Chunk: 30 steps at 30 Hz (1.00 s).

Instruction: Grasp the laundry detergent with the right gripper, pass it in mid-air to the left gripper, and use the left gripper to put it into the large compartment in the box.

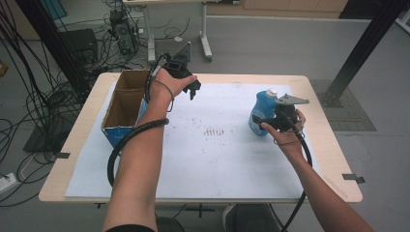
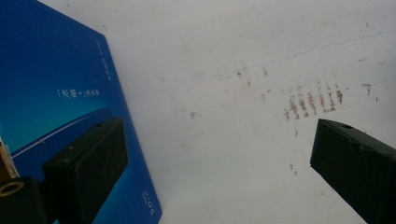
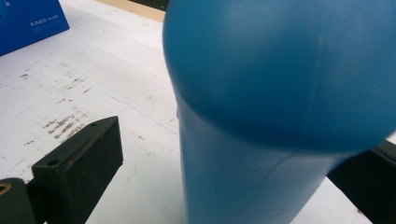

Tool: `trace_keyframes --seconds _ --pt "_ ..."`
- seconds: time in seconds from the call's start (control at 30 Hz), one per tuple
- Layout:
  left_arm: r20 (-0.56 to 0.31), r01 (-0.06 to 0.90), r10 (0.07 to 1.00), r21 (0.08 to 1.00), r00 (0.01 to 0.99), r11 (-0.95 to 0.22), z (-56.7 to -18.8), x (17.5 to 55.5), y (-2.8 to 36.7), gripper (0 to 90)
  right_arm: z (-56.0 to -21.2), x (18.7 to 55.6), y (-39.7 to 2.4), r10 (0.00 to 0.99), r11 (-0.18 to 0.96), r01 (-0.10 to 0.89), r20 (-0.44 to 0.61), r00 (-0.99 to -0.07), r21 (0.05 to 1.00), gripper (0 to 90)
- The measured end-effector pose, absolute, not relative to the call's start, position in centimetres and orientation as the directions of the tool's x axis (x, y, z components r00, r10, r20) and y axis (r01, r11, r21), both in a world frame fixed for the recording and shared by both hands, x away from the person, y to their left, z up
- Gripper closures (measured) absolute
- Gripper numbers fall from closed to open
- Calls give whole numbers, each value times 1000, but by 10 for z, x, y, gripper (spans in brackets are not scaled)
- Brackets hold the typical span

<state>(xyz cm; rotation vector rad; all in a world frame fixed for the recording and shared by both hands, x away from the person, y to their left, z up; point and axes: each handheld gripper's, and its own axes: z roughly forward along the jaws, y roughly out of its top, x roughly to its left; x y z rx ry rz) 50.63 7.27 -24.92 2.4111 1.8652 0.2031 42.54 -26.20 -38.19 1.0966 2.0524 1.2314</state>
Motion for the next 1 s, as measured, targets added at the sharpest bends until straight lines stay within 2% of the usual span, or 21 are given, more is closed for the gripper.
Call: trace_keyframes --seconds 0.7,1.0 --pt "55 955 967 148 251 -256 -251 507 73 47 -383 427 -262 837 268 384 -16 -547 884 23" --pt "54 957 968 148 244 -249 -252 505 75 48 -384 428 -261 839 283 385 -32 -543 878 194"
